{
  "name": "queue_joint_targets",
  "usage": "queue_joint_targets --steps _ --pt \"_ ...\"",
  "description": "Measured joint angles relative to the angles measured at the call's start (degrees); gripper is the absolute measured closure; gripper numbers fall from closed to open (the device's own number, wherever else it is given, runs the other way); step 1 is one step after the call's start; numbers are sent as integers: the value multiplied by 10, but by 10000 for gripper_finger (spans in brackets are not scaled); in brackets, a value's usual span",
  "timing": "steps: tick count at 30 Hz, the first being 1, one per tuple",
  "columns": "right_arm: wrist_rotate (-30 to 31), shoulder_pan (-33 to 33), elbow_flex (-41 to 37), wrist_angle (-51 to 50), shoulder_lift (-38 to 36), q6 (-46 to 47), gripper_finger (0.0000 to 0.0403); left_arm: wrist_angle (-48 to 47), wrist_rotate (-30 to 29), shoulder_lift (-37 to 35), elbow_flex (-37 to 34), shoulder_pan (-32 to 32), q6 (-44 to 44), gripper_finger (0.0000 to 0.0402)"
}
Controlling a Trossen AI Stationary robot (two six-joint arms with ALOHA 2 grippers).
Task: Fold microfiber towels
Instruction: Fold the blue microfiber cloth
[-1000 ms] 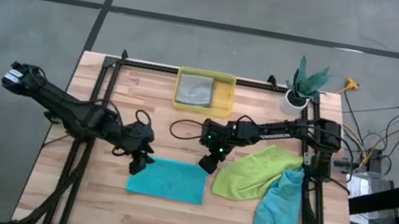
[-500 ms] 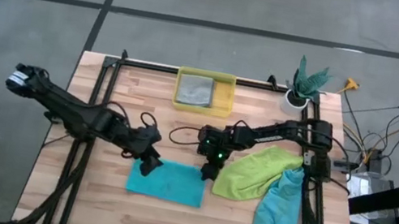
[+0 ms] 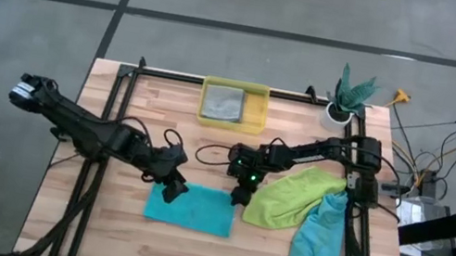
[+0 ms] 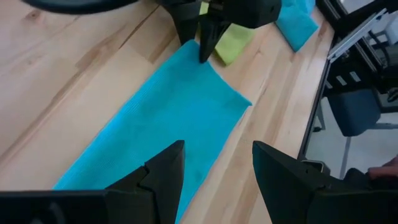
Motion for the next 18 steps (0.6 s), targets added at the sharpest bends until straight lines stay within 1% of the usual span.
queue_joint_targets --steps 5,14,18 --pt "5 0 -2 0 1 6 261 -1 11 0 0 0 -1 228" --pt "8 -2 -6 26 -1 36 235 0 20 -1 1 0 -12 228" --pt "33 -4 -15 36 -2 42 235 3 24 -1 1 0 -13 228"
